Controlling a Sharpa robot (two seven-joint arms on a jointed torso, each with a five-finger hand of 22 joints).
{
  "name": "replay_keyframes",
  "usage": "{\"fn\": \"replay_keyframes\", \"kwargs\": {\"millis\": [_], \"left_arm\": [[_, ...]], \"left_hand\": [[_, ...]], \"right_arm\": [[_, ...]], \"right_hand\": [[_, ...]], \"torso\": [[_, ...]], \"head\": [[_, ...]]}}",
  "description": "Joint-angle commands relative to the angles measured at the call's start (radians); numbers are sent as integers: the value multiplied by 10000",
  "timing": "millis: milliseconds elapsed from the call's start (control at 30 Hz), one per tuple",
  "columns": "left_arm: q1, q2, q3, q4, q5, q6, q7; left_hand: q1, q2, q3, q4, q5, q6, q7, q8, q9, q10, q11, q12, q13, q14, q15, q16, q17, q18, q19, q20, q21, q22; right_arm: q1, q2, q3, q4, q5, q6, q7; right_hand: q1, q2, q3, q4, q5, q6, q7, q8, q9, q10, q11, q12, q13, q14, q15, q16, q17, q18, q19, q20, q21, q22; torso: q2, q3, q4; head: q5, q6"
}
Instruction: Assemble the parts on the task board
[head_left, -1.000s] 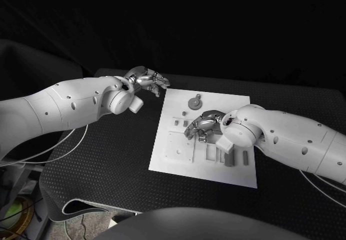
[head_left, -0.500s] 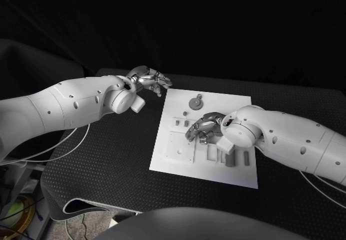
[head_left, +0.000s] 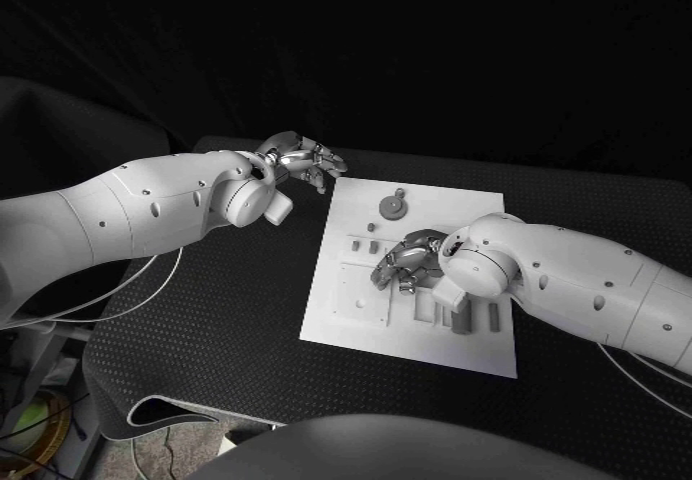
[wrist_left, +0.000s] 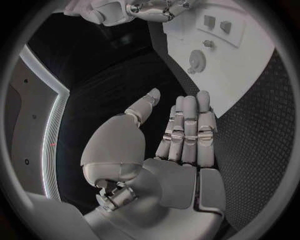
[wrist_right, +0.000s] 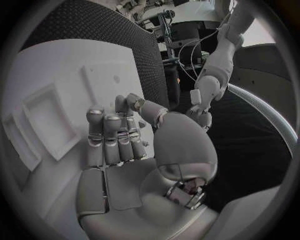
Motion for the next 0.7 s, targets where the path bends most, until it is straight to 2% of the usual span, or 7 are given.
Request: {"fn": "replay_keyframes", "kwargs": {"millis": [33, 700], "left_arm": [[13, 15, 3, 16, -24, 71, 52], [14, 26, 3, 8, -24, 68, 51]], "left_hand": [[61, 43, -14, 3, -7, -1, 64, -12, -12, -75, -23, -59, 16, 75, -21, -32, 11, 292, 45, 4, -27, 17], [56, 41, -14, 6, -8, -5, 66, -7, -12, -81, -21, -57, 21, 78, -19, -36, 15, 294, 50, 7, -33, 22]], "right_arm": [[-2, 25, -11, -20, -276, 181, -67], [-3, 128, -78, -206, -529, 145, -136]], "right_hand": [[106, 207, 29, 56, 11, -22, 54, 47, 16, 63, -15, 28, 8, -2, -63, -20, 16, 763, -28, -47, 55, 203], [114, 216, 26, 56, 17, -36, 58, 46, 28, 64, -12, 17, 6, -12, -61, -8, 30, 763, -39, -48, 72, 208]], "torso": [[-4, -14, 6], [0, 1, -17]], "head": [[1, 2], [32, 2]]}}
